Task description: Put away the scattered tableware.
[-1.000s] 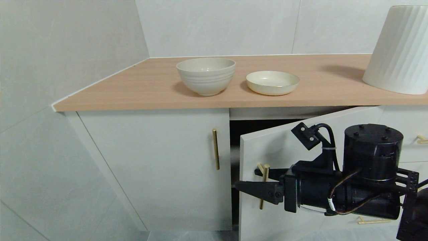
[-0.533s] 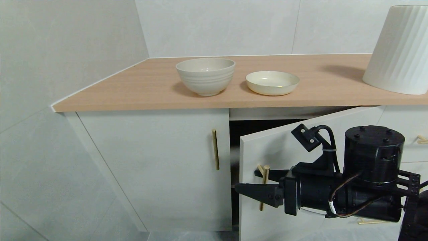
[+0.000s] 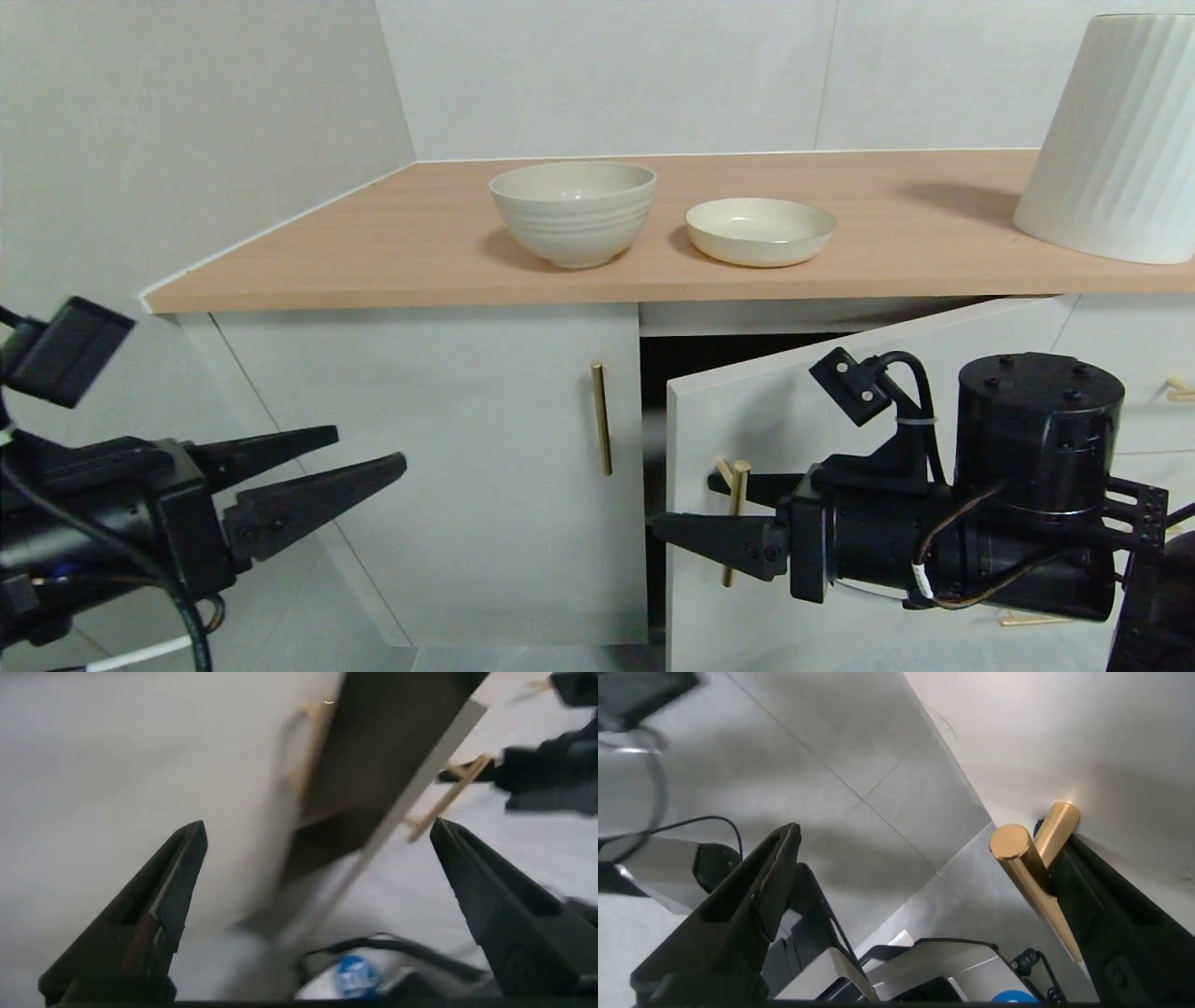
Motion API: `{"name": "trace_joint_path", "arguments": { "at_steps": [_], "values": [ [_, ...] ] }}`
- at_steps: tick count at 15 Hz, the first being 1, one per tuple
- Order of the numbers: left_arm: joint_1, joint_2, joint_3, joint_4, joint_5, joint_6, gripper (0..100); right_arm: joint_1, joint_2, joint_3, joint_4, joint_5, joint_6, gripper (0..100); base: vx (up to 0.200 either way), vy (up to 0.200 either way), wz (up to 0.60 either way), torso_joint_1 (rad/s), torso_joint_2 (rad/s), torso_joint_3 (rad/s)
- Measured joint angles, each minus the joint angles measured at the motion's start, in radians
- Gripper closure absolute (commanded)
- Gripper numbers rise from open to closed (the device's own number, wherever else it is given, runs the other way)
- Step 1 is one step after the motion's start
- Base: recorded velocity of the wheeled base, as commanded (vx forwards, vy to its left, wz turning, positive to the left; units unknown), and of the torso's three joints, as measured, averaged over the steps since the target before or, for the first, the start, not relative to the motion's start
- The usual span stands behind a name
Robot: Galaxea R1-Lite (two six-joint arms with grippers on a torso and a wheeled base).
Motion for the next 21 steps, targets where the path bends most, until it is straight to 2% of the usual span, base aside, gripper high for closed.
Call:
{"name": "trace_joint_path", "arguments": {
  "at_steps": [1,3,4,8,9,12,14,15,17,18,19,21],
  "values": [
    [-0.02,0.034,0.006,-0.007,-0.001,-0.037,0,0.0,0.0,0.0,0.001,0.0,0.0,0,0.0,0.0,0.0,0.0,0.0,0.0],
    [-0.087,0.078,0.01,-0.011,-0.004,-0.158,0,-0.001,0.001,-0.001,0.002,0.001,0.0,0,0.0,0.0,0.0,0.0,0.0,0.0],
    [-0.114,0.094,0.011,-0.012,-0.004,-0.183,0,-0.002,0.001,-0.002,0.003,0.001,0.0,0,0.0,0.0,0.0,0.0,0.0,0.0],
    [-0.167,0.154,0.024,-0.015,-0.003,-0.192,0,-0.003,0.002,-0.003,0.004,0.001,0.0,0,0.0,0.0,0.0,0.0,0.0,0.0],
    [-0.176,0.162,0.027,-0.015,-0.003,-0.192,100,-0.003,0.003,-0.003,0.004,0.0,0.0,0,0.0,0.0,0.0,0.0,0.0,0.0],
    [-0.189,0.173,0.032,-0.035,-0.003,-0.192,100,-0.003,0.007,-0.003,0.002,-0.001,0.0,0,0.0,0.0,0.0,0.0,0.0,0.0],
    [-0.19,0.183,0.039,-0.074,-0.004,-0.179,100,-0.003,0.008,-0.003,0.003,-0.001,-0.001,0,0.0,0.0,0.0,0.0,0.0,0.0],
    [-0.191,0.195,0.053,-0.098,-0.003,-0.153,100,-0.003,0.009,-0.003,0.003,-0.001,-0.001,0,0.0,0.0,0.0,0.0,0.0,0.0],
    [-0.191,0.244,0.118,-0.202,0.014,-0.041,100,-0.003,0.01,-0.002,0.003,-0.001,-0.001,0,0.0,0.0,0.0,0.0,0.0,0.0],
    [-0.202,0.271,0.136,-0.222,0.024,-0.026,100,-0.003,0.01,-0.001,0.004,-0.002,-0.001,0,0.0,0.0,0.0,0.0,0.0,0.0],
    [-0.224,0.299,0.134,-0.231,0.028,-0.026,100,-0.003,0.01,-0.001,0.004,-0.002,-0.001,0,0.0,0.0,0.0,0.0,0.0,0.0],
    [-0.261,0.353,0.111,-0.235,0.029,-0.057,100,-0.003,0.01,0.0,0.005,-0.002,-0.001,0,0.0,0.0,0.0,0.0,0.0,0.0]
  ]
}}
